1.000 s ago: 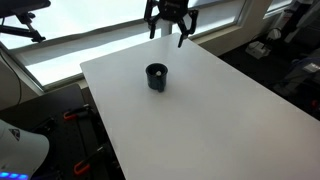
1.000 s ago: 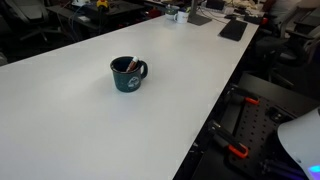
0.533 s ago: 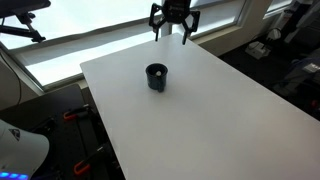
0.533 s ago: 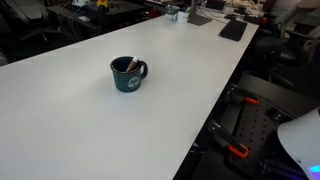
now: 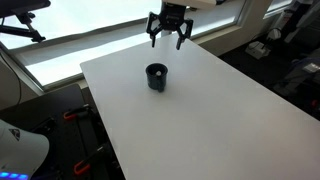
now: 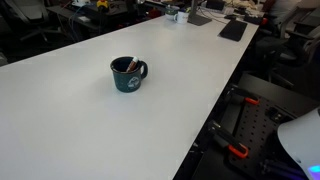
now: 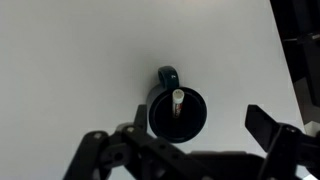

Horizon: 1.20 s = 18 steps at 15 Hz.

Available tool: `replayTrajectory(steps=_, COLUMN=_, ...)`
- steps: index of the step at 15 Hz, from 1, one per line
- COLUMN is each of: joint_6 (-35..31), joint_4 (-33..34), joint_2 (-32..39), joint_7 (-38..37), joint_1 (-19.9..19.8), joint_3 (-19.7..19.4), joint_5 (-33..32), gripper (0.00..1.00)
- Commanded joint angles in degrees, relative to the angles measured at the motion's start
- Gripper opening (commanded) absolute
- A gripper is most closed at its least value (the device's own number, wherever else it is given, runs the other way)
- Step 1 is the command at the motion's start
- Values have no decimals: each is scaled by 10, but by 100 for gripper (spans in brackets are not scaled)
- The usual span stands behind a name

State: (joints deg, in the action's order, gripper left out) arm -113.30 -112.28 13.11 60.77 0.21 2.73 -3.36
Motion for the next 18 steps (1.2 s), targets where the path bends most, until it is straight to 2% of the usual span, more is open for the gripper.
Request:
replayTrajectory(steps=1, joint_6=1, joint_4=4, joint_2=4, joint_7=2, joint_1=-4, joint_3=5, joint_5=2, gripper=100)
replayTrajectory(steps=13, joint_6=18, joint_4=67, joint_2=96, joint_7=-3, joint_1=5, joint_3=22, joint_5=-12, gripper=100)
replayTrajectory(steps=17, joint_6=-8, joint_4=58, joint_2=85, joint_7=-27, joint_1=9, joint_3=20, joint_5=-30, gripper=100)
replayTrajectory(steps=18, joint_6=-1, joint_4=57, joint_2=97, joint_7=-7, joint_1=0, joint_3=25, joint_5=-14, gripper=100)
